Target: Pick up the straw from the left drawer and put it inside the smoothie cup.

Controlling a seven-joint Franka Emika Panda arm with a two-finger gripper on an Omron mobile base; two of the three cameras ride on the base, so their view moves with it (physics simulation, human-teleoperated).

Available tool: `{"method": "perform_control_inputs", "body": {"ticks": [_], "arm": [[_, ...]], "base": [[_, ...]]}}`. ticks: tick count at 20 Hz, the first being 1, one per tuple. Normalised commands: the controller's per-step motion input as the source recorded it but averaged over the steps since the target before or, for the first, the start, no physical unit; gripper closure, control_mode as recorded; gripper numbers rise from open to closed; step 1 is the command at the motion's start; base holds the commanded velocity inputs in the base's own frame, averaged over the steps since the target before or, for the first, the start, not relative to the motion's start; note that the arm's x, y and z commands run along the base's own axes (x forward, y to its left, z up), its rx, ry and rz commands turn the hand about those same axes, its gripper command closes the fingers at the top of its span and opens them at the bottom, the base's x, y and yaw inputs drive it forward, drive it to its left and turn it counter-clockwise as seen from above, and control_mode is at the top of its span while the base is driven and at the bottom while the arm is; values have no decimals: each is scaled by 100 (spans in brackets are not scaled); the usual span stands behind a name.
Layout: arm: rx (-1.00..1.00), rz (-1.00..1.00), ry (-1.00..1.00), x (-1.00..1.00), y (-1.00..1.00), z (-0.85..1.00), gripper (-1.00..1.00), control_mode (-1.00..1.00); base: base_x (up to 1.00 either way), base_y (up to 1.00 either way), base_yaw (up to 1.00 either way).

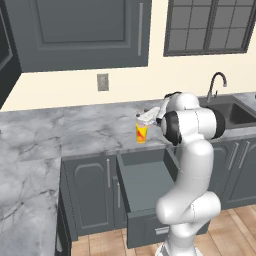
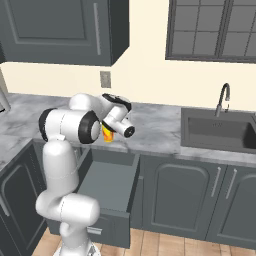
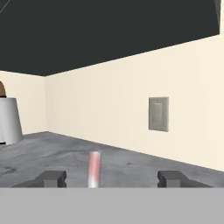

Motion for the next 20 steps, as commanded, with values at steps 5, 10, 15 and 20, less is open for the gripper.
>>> {"method": "perform_control_inputs", "body": {"ticks": [5, 10, 15, 20], "arm": [[0, 0, -4, -23, -27, 0, -100, -100], [0, 0, -12, -56, -18, 7, -100, -100], [0, 0, -19, -94, -12, 16, -100, -100], [0, 0, -16, -99, -15, 33, -100, -100]], "base": [[0, 0, 0], [0, 0, 0], [0, 0, 0], [0, 0, 0]]}}
